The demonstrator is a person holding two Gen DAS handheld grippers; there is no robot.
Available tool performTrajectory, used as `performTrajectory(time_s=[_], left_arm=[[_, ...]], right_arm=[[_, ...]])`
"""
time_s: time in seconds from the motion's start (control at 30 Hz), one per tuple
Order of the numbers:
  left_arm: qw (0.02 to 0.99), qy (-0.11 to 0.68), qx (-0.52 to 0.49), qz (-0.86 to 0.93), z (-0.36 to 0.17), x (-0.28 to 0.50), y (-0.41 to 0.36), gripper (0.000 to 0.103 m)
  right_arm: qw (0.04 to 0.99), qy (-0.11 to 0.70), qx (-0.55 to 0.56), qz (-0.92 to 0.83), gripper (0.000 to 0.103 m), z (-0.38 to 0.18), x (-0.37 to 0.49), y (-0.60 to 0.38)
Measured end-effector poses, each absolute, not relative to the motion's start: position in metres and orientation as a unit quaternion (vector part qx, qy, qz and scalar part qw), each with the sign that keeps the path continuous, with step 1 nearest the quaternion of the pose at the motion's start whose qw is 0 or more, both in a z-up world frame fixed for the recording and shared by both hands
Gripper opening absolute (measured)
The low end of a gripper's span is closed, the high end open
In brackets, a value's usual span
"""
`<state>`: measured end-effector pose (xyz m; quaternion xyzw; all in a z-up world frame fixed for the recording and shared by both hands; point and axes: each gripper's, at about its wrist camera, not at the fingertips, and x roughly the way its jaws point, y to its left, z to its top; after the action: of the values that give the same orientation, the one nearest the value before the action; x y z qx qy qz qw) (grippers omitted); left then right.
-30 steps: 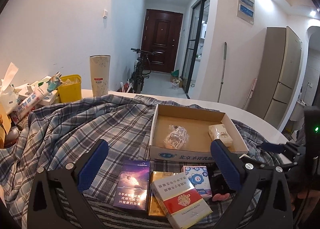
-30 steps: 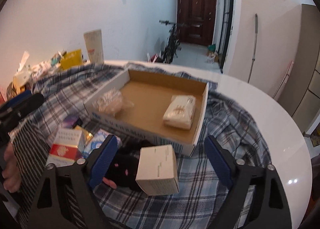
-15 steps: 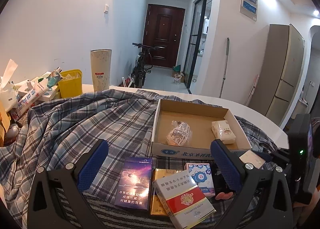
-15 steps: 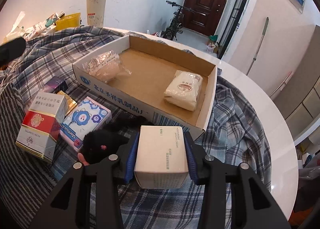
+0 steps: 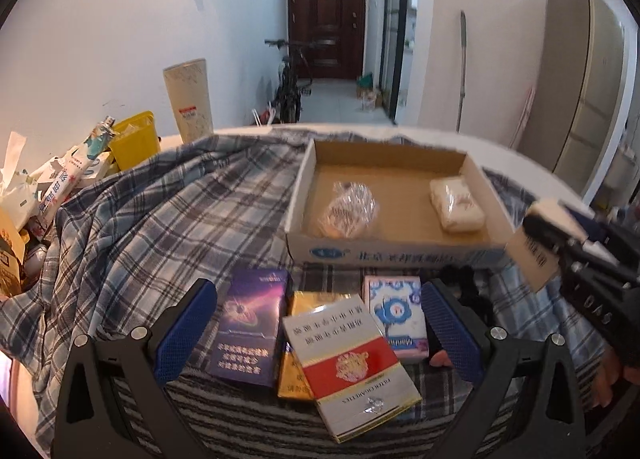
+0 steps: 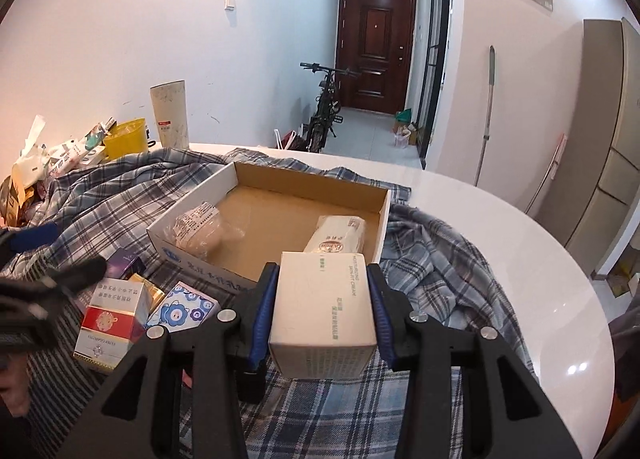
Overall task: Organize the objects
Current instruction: 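Grasp the red-and-white cigarette pack with the left gripper while the right holds the cream box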
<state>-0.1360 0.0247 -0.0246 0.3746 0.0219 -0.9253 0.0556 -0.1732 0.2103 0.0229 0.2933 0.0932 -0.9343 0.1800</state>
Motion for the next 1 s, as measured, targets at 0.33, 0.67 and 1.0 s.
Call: performTrajectory(time_s=[0.33,0.67,1.0], left_arm=[[0.049,0.036,0.419,-0.906,-0.050,-0.132,0.036,0.095],[0.037,0.041,0.456,-0.888,-0.068,-0.137,0.029,0.076],[0.020,0.013,0.418,-0.908,-0.048,-0.120,0.022,0.063]], right_arm=[[0.181,0.095,0.283,-0.937,0.042,0.026,-0.166,0.215],[0.167,0.115,0.293,-0.934,0.042,0.020,-0.169,0.213],[0.174,0.093,0.288,-0.937,0.042,0.024,-0.170,0.220]])
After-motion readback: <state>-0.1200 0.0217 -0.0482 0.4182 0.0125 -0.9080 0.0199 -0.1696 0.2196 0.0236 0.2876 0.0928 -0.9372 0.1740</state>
